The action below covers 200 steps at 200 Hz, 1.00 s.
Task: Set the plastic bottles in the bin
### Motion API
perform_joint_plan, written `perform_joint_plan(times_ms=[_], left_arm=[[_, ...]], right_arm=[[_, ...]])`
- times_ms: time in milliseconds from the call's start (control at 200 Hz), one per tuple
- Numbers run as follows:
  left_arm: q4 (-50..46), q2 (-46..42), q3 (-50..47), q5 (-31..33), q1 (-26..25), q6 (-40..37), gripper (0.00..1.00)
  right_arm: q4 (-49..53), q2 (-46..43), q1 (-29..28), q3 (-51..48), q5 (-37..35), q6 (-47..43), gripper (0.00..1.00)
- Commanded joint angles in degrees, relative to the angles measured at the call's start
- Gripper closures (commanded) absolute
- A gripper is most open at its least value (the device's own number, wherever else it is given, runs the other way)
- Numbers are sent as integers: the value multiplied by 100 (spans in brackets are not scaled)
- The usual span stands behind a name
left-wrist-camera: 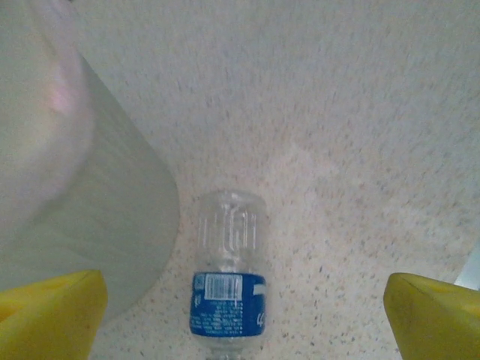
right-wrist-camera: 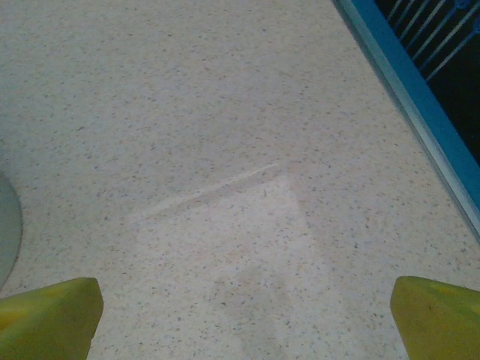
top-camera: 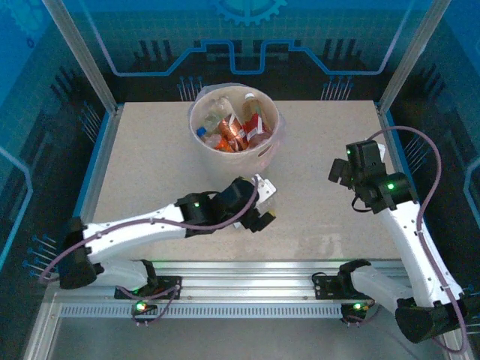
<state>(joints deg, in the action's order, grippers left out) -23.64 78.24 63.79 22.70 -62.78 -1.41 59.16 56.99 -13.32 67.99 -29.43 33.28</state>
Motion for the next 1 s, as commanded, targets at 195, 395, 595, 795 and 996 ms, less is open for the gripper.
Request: perform_joint_plan(times_ms=[195,395,595,795,996], left_arm=[[-1113,1387,955,-103,-10,530,4],[-1379,2027,1334,180,-6,661,4],[-1568,2523,1541,331,164,848,4],[-1527,2744,1572,270,361,883,4],[-1554,3011,1616,187,448,932,4]], right_arm=[[71,-67,302,40,271,21,0],[-33,-70,359,0,386,-49,0],[-93,-81,402,-47,462,-84,0],[-145,-84,427,-99,488,-85,0],[-216,-74,434,-145,544,-84,0]])
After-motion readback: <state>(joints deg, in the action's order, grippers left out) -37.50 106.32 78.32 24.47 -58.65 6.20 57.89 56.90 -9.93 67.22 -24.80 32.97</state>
